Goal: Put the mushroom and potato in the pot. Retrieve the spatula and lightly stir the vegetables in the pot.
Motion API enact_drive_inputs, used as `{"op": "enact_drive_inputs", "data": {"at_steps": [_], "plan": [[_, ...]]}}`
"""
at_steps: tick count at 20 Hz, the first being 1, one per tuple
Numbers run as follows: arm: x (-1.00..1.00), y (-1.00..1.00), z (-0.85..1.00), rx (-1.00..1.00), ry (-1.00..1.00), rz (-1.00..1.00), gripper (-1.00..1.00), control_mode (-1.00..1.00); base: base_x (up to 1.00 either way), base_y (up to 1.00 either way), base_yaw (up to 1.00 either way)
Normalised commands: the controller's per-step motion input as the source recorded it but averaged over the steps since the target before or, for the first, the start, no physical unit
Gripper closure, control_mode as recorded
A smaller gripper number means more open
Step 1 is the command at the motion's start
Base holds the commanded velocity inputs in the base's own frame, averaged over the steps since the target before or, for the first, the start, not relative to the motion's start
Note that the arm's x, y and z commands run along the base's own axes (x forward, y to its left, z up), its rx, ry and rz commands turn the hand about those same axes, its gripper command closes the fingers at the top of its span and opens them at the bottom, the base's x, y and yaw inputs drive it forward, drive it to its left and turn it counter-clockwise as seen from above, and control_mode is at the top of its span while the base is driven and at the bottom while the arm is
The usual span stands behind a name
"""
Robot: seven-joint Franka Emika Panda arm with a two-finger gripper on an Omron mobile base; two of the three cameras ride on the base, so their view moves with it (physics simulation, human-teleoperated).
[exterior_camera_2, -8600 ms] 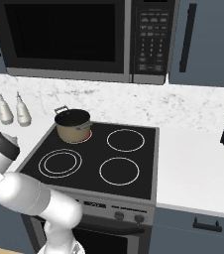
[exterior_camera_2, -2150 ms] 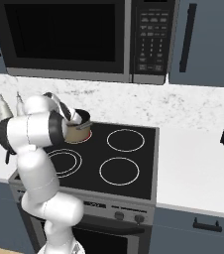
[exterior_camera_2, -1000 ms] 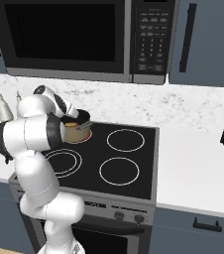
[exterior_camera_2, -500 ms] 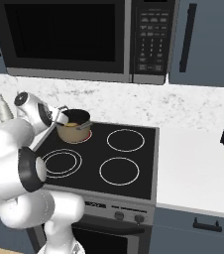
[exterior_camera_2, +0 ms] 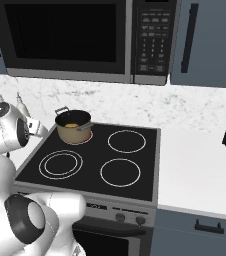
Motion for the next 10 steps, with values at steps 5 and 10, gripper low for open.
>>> {"op": "enact_drive_inputs", "data": {"at_steps": [5,10], "plan": [[-0.80,0.99,-0.02,-0.03,-0.01,0.14,-1.00,-1.00,0.00,0.00,0.00],[-0.20,0.69,-0.16,0.00,0.00,0.06,-1.00,-1.00,0.00,0.00,0.00]]}}
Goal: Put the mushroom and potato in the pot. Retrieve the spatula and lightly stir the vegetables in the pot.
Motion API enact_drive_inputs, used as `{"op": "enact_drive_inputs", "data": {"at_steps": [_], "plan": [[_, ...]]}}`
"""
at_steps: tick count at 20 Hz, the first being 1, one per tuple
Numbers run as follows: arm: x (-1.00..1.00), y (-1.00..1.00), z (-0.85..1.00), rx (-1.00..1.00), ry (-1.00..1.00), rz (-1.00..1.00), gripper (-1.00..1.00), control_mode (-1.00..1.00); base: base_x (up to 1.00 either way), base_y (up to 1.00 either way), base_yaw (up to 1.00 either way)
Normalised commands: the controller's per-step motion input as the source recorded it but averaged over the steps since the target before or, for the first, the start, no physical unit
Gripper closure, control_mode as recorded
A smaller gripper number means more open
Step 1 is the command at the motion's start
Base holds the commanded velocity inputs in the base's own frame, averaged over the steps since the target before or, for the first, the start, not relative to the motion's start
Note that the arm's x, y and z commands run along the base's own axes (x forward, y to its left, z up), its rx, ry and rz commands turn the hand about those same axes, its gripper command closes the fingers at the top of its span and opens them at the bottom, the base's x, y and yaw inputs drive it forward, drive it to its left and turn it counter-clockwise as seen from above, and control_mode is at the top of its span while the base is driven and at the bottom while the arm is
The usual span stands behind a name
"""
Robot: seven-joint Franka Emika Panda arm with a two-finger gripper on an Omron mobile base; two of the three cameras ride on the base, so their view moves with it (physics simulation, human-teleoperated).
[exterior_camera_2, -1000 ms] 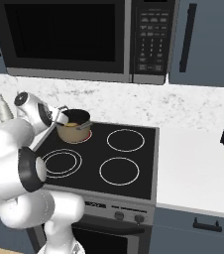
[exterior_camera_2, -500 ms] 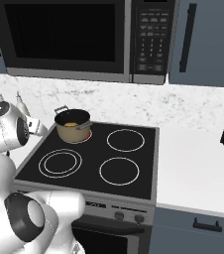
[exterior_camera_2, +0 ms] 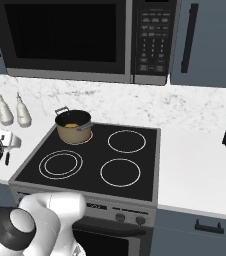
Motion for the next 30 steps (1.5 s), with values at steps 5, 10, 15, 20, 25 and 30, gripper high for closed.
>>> {"op": "enact_drive_inputs", "data": {"at_steps": [5,10,15,20,25,30], "plan": [[0.00,0.40,-0.17,0.00,0.01,0.01,-1.00,-1.00,0.00,0.00,0.00],[-0.01,0.33,-0.31,0.00,0.07,0.00,-1.00,-1.00,0.00,0.00,0.00],[0.00,0.15,-0.36,0.00,0.11,0.00,-1.00,-1.00,0.00,0.00,0.00],[0.15,0.00,-0.45,0.00,0.09,0.00,-1.00,-1.00,0.00,0.00,0.00],[0.20,0.00,-0.36,0.00,0.03,0.00,-1.00,-1.00,0.00,0.00,0.00],[0.27,0.03,-0.34,0.00,0.02,0.00,-1.00,-1.00,0.00,0.00,0.00]]}}
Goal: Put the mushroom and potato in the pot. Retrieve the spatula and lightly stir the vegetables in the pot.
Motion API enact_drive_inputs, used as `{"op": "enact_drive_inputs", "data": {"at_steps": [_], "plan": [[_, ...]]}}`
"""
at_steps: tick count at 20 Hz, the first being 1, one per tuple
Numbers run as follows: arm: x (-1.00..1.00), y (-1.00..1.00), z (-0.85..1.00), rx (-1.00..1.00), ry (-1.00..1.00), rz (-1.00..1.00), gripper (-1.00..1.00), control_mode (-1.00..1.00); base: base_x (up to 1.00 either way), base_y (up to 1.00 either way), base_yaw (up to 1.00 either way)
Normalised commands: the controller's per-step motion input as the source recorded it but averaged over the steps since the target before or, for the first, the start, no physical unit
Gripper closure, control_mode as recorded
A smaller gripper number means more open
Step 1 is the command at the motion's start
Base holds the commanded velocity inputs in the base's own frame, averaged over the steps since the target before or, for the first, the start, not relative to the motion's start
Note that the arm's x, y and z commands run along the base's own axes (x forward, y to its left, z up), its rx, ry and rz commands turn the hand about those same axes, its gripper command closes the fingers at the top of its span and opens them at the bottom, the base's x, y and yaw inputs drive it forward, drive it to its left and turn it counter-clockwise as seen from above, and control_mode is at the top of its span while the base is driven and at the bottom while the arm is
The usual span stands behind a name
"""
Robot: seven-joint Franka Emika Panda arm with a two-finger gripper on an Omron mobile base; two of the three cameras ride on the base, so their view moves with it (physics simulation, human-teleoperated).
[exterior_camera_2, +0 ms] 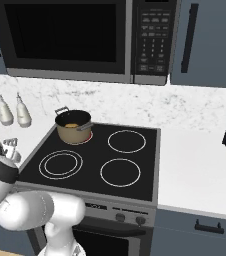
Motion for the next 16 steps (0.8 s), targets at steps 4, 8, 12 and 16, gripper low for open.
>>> {"op": "enact_drive_inputs", "data": {"at_steps": [4,8,12,16], "plan": [[0.33,0.14,-0.27,0.00,0.03,0.00,-1.00,-1.00,0.00,0.00,0.00],[0.36,0.27,-0.23,0.00,0.03,0.00,-1.00,-1.00,0.00,0.00,0.00],[0.29,0.30,-0.23,0.00,0.03,0.00,-1.00,-1.00,0.00,0.00,0.00],[0.18,0.30,-0.26,0.00,0.04,0.00,-1.00,-1.00,0.00,0.00,0.00]]}}
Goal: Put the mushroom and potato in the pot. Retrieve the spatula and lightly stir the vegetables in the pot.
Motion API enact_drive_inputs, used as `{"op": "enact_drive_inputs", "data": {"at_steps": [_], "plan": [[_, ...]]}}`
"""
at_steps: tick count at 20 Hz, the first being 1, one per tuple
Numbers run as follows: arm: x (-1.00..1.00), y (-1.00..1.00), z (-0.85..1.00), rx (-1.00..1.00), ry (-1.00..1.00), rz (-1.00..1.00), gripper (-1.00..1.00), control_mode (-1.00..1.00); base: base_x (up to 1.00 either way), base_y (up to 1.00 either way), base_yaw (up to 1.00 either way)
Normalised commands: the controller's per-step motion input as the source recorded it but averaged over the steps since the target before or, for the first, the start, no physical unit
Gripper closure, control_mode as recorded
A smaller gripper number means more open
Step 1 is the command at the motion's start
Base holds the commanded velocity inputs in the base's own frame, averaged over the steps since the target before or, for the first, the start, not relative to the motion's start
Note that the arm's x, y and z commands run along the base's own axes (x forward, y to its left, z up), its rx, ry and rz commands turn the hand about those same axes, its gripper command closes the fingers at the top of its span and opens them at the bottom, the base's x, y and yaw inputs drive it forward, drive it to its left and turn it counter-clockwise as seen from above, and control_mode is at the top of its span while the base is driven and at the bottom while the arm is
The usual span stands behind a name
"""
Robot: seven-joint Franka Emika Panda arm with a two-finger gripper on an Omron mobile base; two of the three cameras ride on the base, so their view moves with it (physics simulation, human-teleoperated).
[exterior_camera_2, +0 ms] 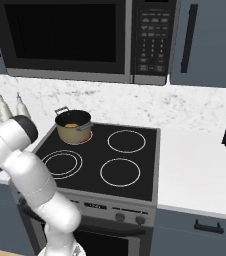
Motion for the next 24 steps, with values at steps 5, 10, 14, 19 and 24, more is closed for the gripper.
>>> {"op": "enact_drive_inputs", "data": {"at_steps": [5,10,14,19,24], "plan": [[-0.01,0.37,-0.32,0.00,0.01,0.00,-1.00,-1.00,0.00,0.00,0.00],[0.00,0.40,-0.36,0.00,0.01,0.00,1.00,-1.00,0.00,0.00,0.00],[-0.11,0.03,-0.37,0.00,0.02,0.00,1.00,-1.00,0.00,0.00,0.00],[-0.51,-0.02,-0.28,0.00,0.00,0.00,1.00,-1.00,0.00,0.00,0.00],[-0.89,-0.24,0.23,0.07,-0.05,0.00,1.00,-1.00,0.00,0.00,0.00]]}}
